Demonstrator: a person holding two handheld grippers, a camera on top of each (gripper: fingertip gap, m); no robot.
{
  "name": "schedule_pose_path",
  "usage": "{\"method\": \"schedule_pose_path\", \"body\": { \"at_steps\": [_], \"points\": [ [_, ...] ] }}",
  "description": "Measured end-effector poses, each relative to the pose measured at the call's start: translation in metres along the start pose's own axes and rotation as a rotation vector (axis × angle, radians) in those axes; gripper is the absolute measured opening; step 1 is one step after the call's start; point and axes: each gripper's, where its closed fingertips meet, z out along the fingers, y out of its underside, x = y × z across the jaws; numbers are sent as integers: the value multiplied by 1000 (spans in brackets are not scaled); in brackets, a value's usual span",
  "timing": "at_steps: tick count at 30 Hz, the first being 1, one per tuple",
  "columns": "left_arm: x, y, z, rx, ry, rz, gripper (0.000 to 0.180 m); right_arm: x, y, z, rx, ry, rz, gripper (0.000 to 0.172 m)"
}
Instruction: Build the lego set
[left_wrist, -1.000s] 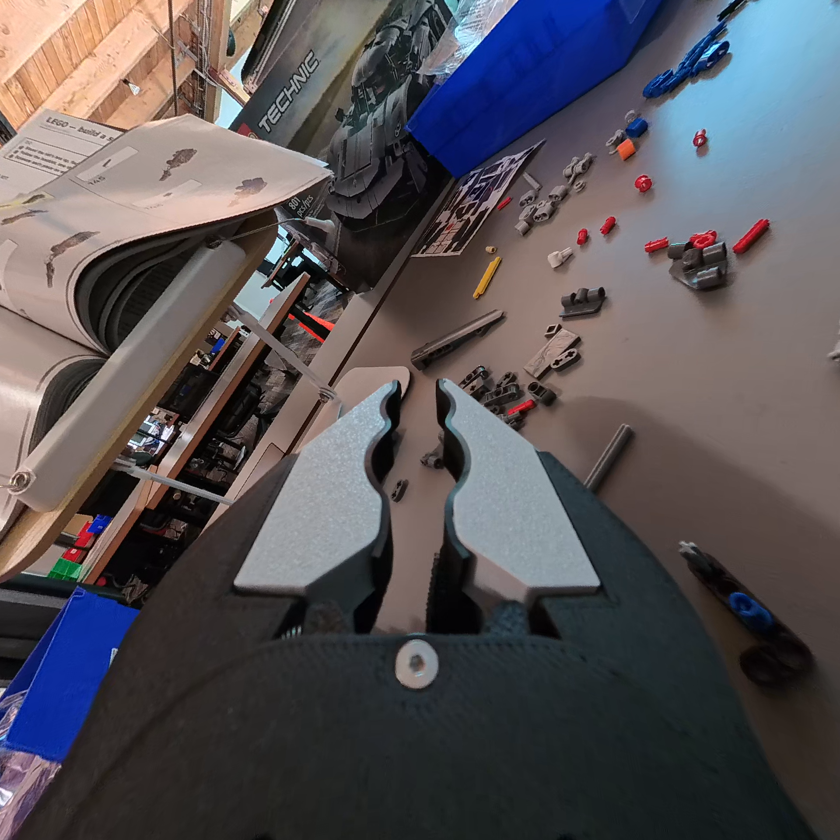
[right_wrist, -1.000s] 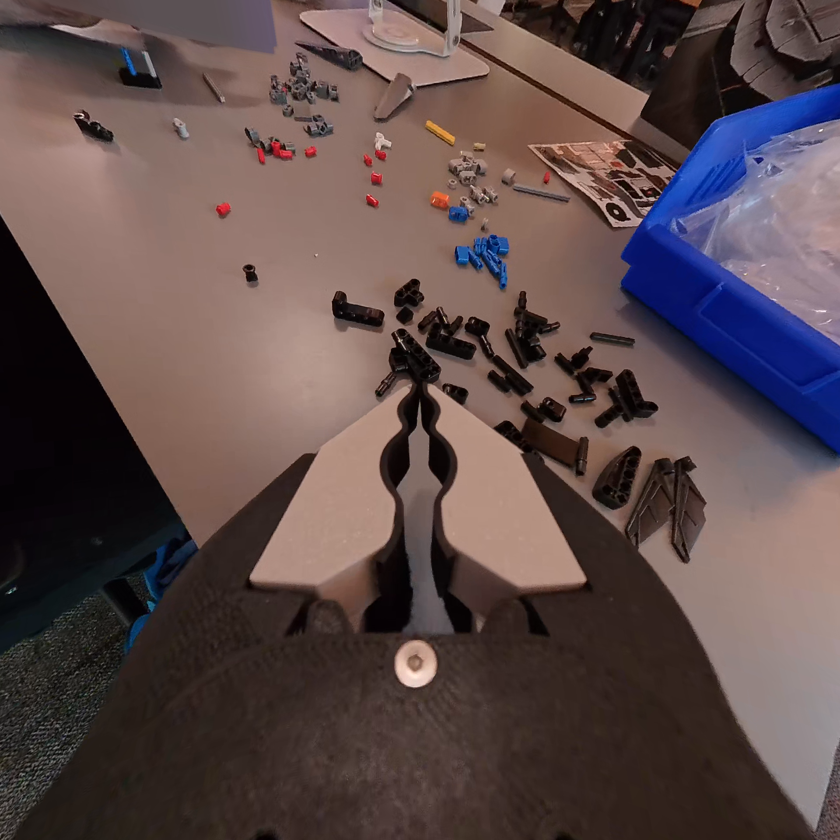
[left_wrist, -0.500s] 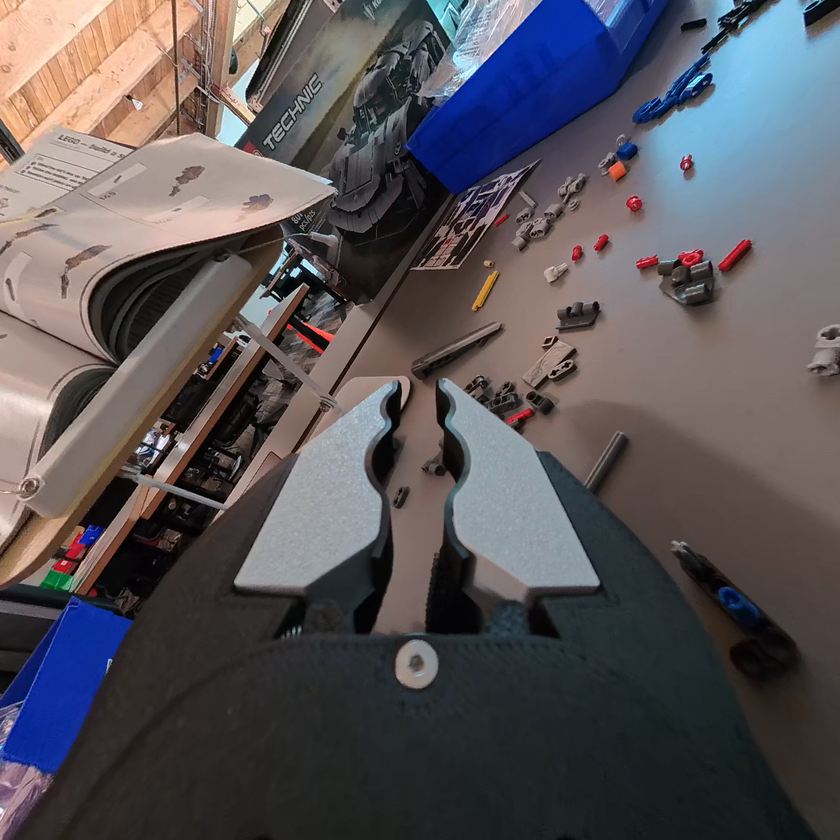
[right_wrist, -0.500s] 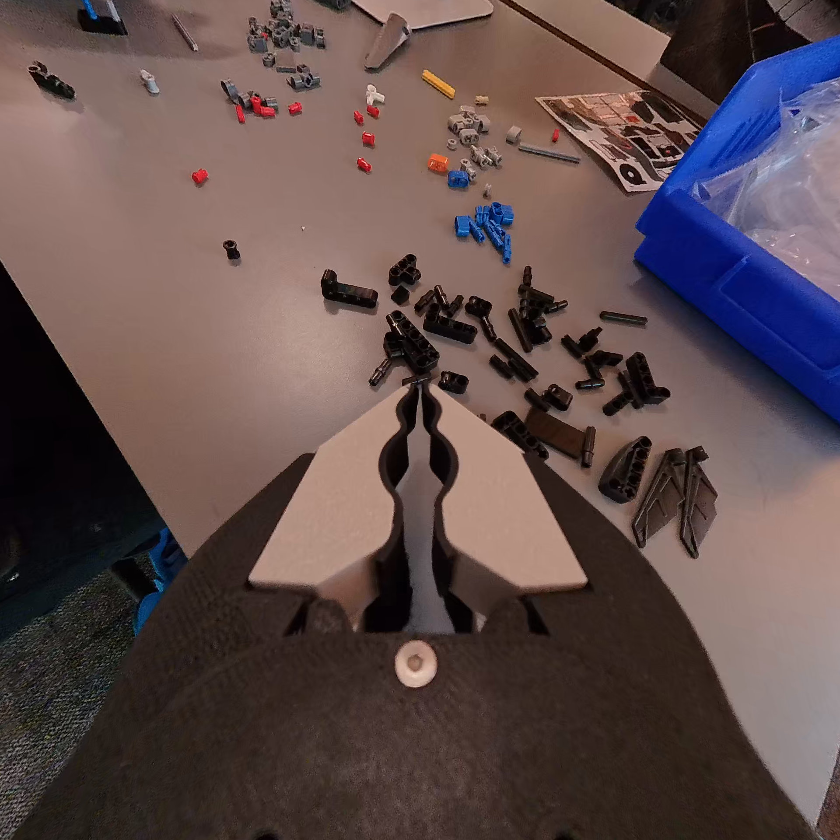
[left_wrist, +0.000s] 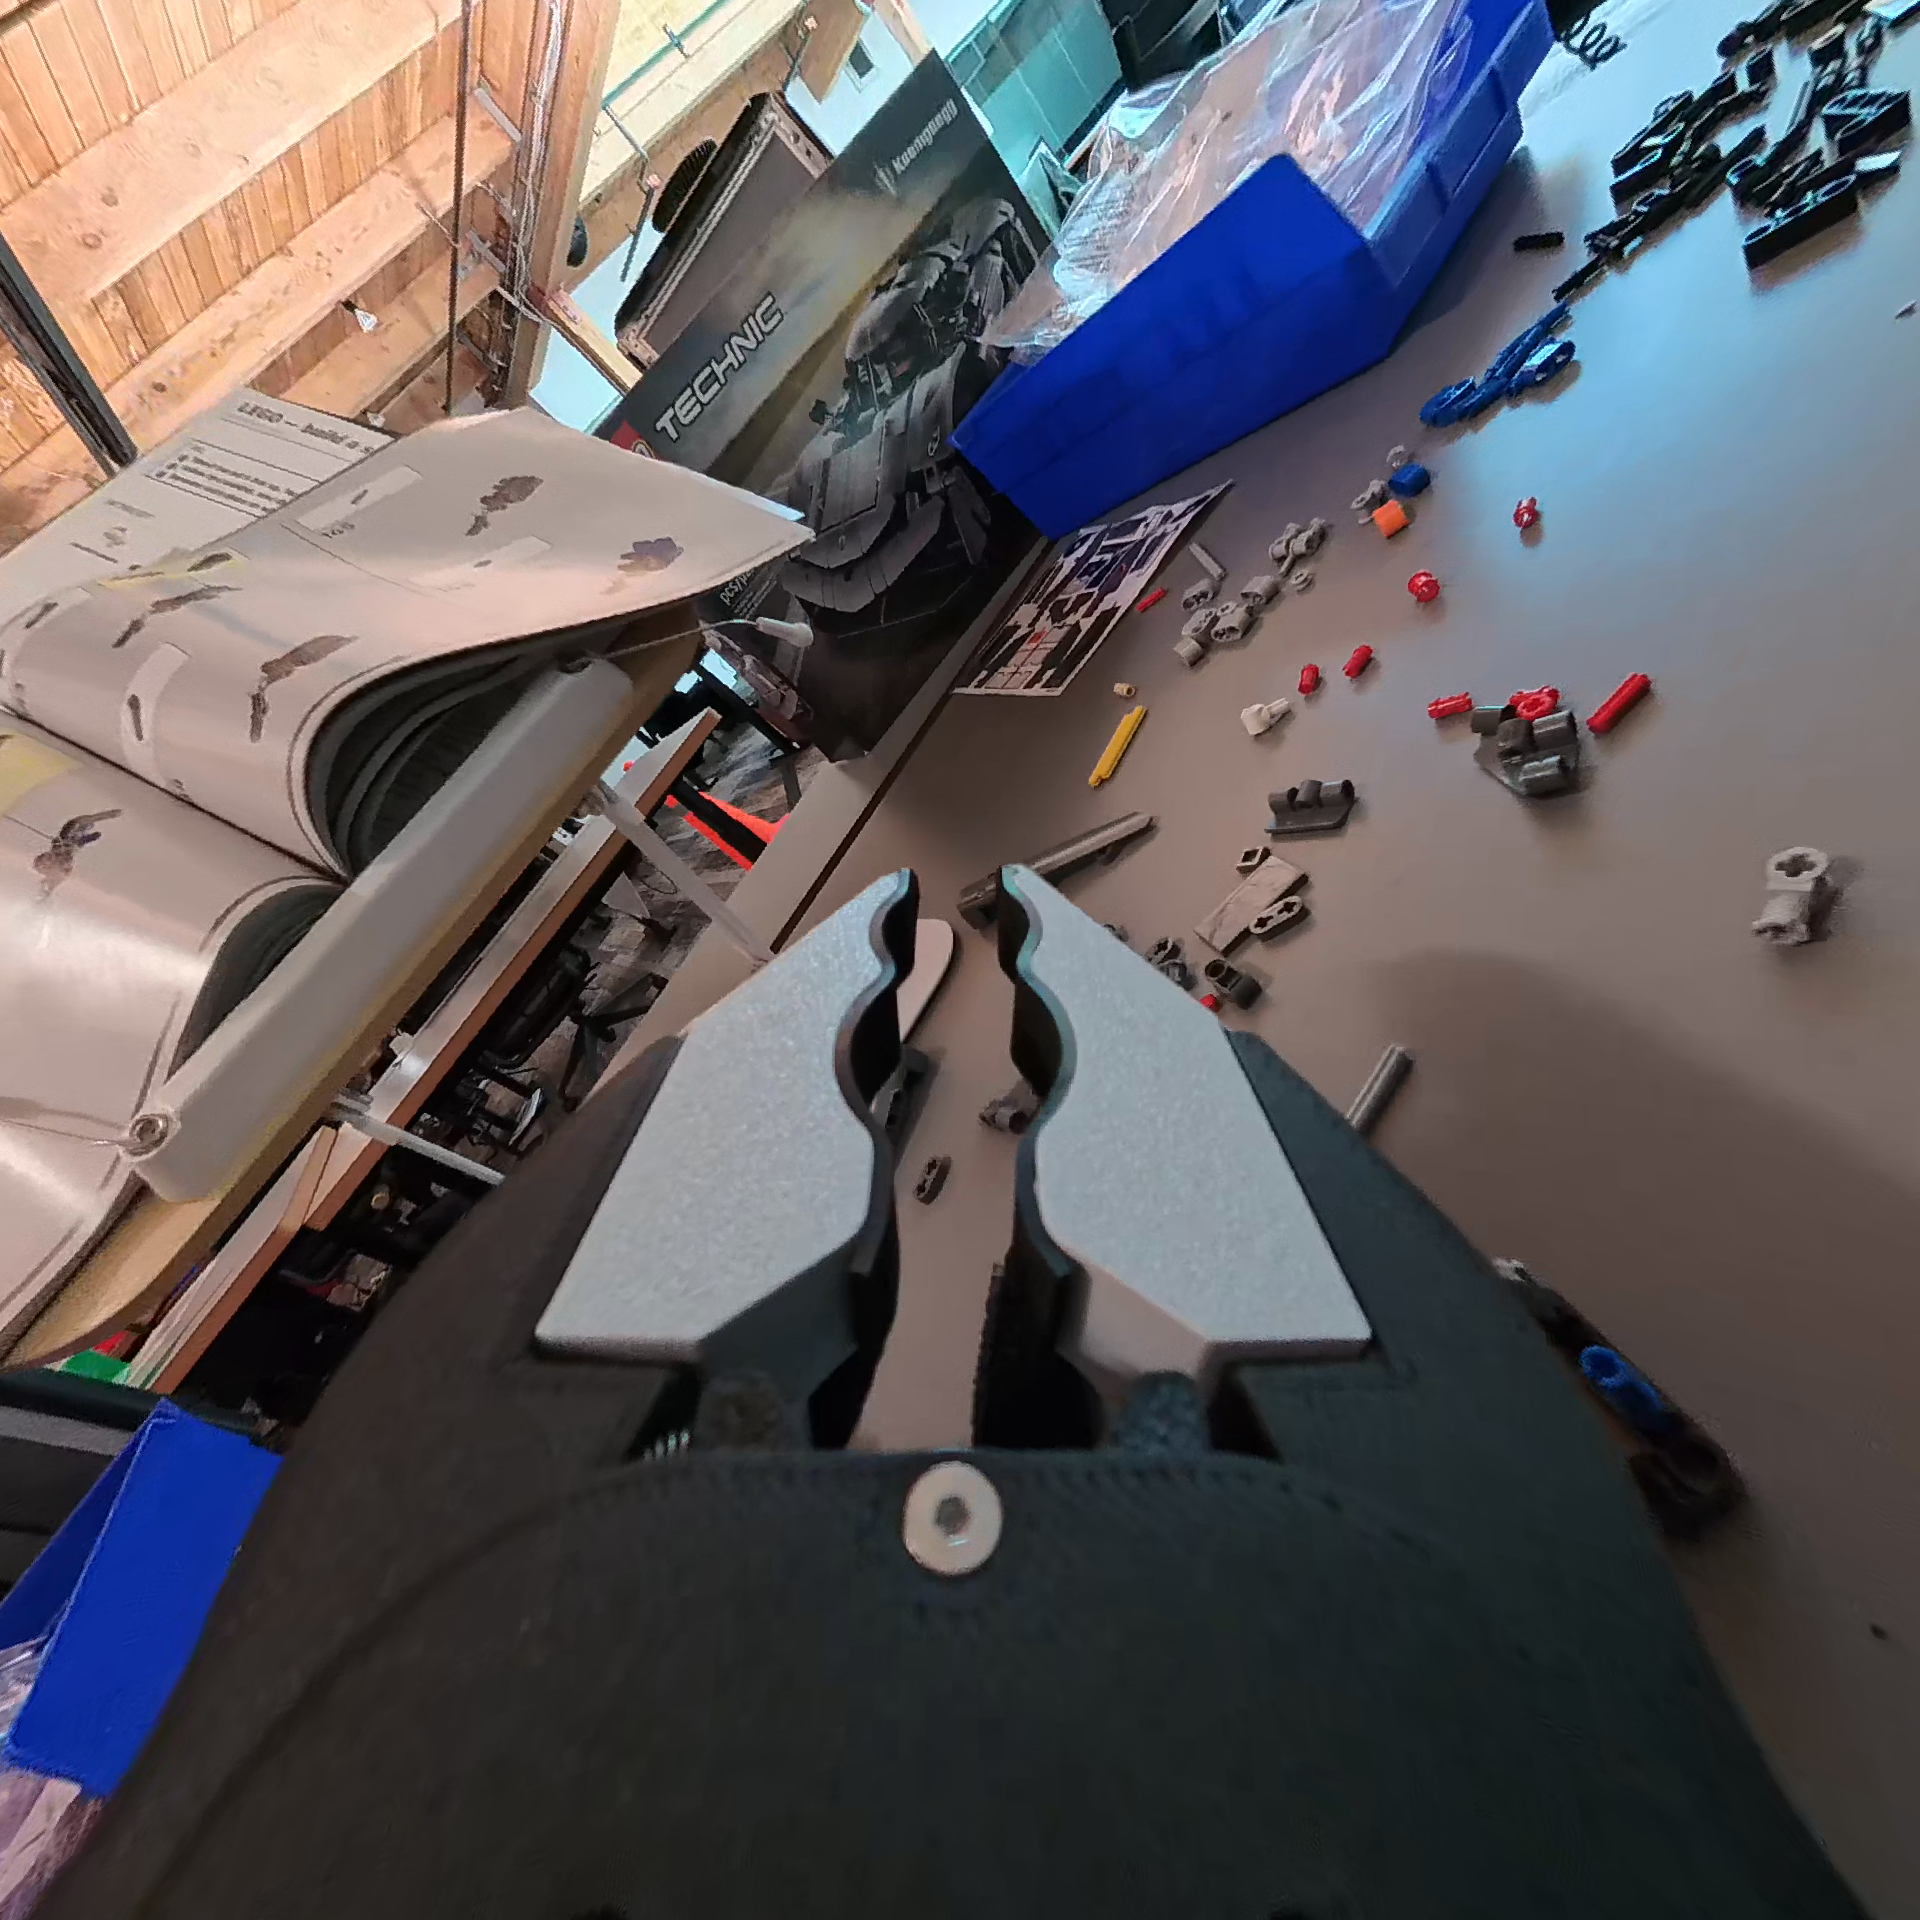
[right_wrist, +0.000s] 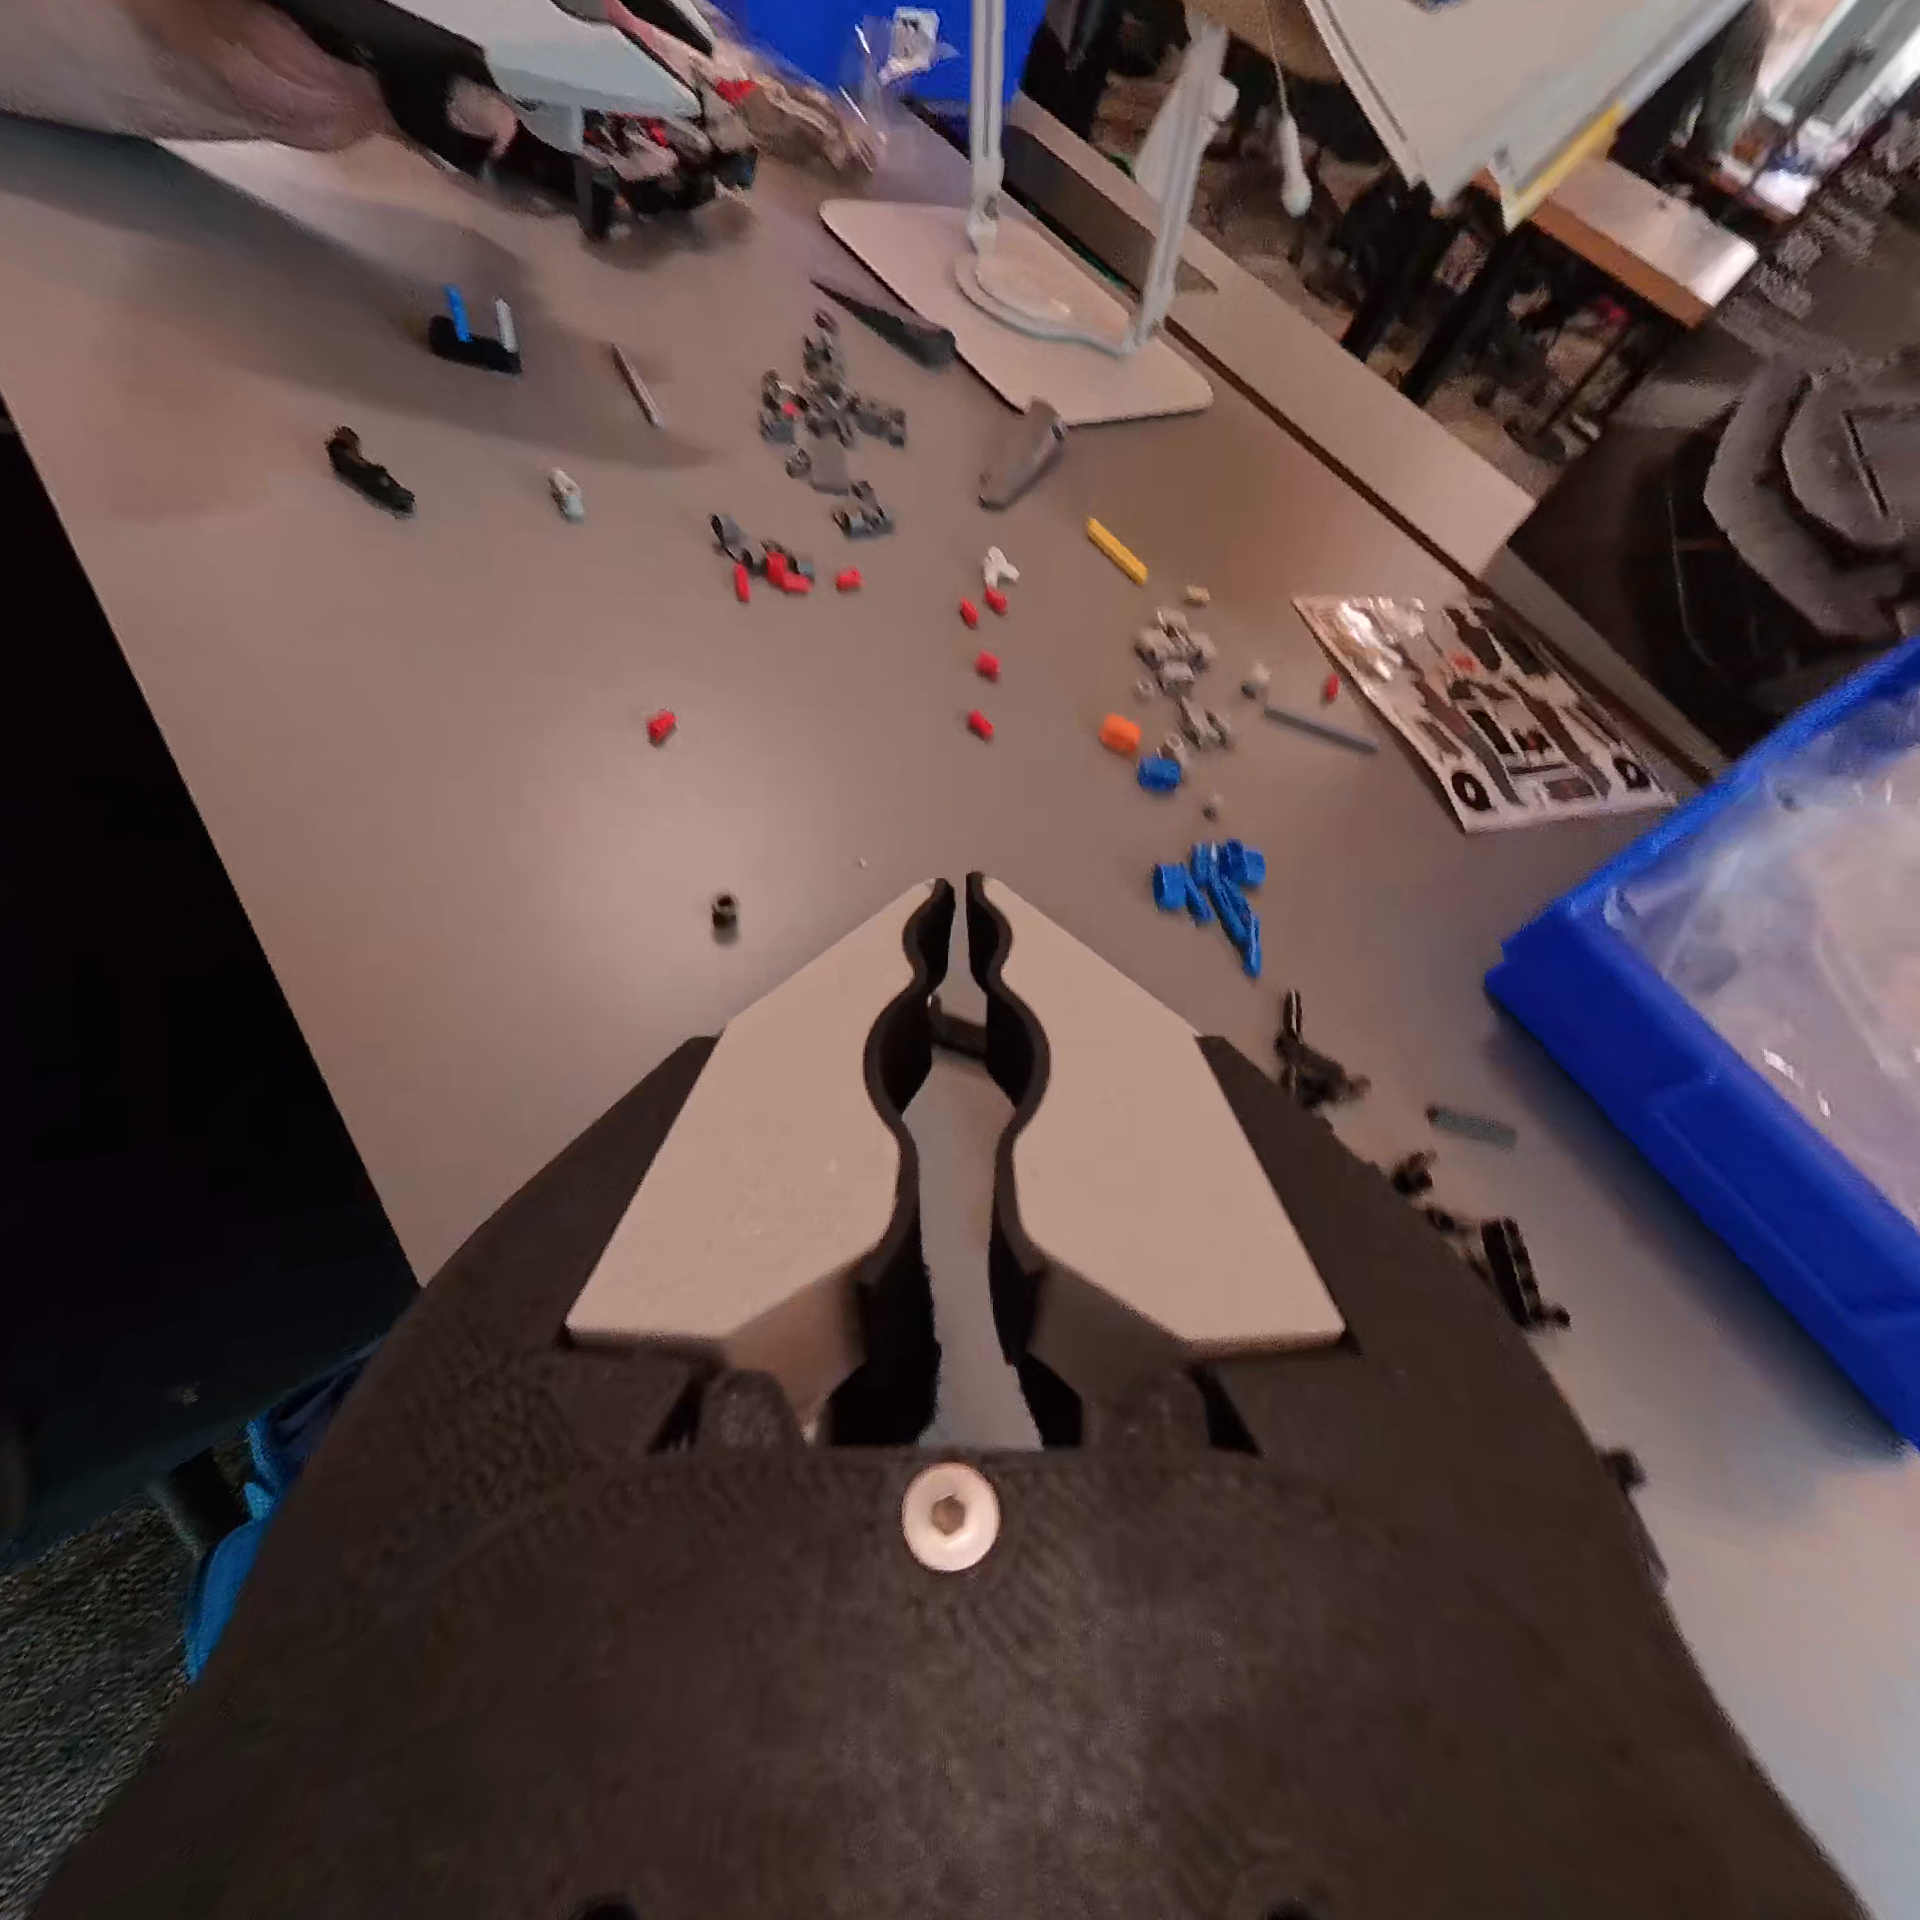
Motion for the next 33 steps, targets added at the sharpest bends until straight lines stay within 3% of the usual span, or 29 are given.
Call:
{"method": "schedule_pose_path", "body": {
  "at_steps": [7,14,18,22,25,33],
  "points": [
    [-8,-15,-9,54,-22,-5,6,-4,-49,29,90,56,-84,1],
    [-25,-21,-17,76,-71,-27,1,51,-114,52,197,181,-119,2],
    [-34,-20,-19,74,-96,-49,0,93,-133,78,209,183,-27,5],
    [-41,-15,-19,63,-108,-85,0,128,-134,106,238,186,57,8],
    [-40,-11,-18,53,-93,-105,0,135,-117,124,213,208,68,9],
    [-29,-12,-14,48,-30,-114,0,130,-89,126,200,230,33,0]
  ]
}}
